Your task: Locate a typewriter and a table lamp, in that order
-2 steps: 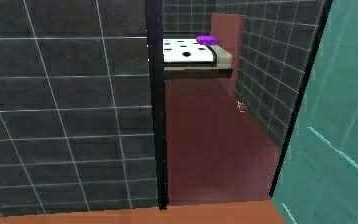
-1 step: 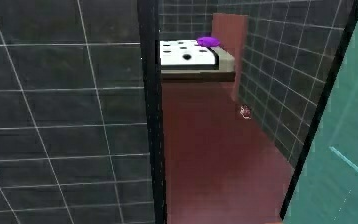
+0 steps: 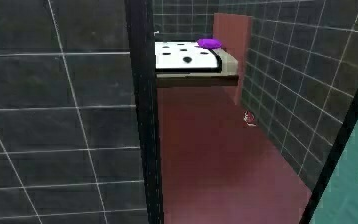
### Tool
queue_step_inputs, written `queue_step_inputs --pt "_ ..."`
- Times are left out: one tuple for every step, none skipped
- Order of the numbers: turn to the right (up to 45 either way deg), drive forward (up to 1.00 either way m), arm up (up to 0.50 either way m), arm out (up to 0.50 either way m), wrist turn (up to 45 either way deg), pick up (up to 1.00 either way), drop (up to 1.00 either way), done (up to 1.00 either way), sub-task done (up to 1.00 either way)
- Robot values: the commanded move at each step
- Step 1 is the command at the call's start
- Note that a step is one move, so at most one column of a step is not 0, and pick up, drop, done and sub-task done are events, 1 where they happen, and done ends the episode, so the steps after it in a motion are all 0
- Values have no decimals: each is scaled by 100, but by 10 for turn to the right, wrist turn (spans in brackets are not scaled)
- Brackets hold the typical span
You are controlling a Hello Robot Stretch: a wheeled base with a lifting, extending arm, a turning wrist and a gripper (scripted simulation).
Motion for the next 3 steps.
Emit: queue_step_inputs --pt "210 0 0 0 0 0 0 0 0" --pt "0 100 0 0 0 0 0 0 0" --pt "-450 0 0 0 0 0 0 0 0"
